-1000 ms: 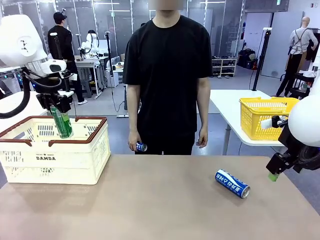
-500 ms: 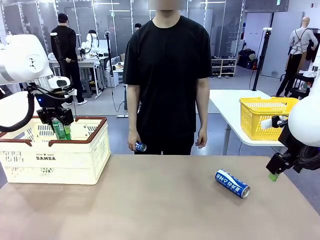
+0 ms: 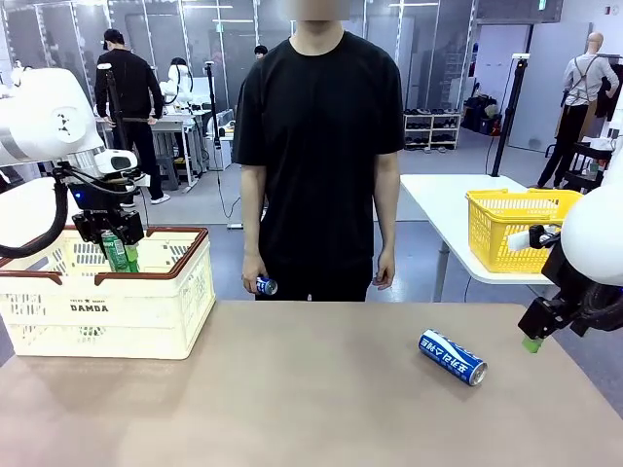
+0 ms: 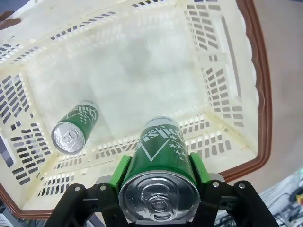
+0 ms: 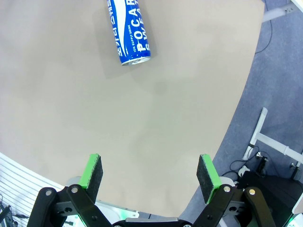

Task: Place the drinks into the Shopping basket.
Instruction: Pick up one drink and place it into the Shopping basket.

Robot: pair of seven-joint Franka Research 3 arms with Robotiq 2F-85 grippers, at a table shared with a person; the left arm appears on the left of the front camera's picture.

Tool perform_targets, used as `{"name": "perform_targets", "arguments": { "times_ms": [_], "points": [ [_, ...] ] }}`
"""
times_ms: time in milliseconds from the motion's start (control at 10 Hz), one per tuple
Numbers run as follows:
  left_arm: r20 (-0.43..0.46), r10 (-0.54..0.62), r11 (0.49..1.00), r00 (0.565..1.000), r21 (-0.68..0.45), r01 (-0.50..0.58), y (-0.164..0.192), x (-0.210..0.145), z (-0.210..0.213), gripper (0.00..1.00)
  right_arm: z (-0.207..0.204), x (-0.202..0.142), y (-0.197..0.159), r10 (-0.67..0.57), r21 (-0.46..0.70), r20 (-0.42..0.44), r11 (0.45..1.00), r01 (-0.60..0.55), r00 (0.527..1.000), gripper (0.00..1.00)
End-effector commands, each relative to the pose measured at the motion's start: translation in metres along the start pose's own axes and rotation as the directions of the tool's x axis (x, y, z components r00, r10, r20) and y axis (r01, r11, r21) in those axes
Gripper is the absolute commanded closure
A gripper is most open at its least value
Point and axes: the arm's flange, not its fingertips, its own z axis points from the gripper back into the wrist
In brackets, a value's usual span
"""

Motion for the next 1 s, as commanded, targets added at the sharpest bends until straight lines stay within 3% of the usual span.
{"name": "perform_targets", "arguments": {
  "times_ms": [0, 900],
  "points": [
    [-0.001, 0.0, 1.0, 1.0, 0.0, 0.0, 0.0, 0.0, -0.001, 0.4, 0.001, -0.001, -0.002, 0.014, 0.002, -0.002, 1.0, -0.014, 1.0, 0.0],
    [0.061, 0.142, 0.978, 0.988, 0.145, -0.149, 0.008, 0.019, -0.072, 0.4, 0.001, -0.001, -0.002, 0.014, 0.002, -0.002, 1.0, -0.014, 1.0, 0.0]
  ]
}}
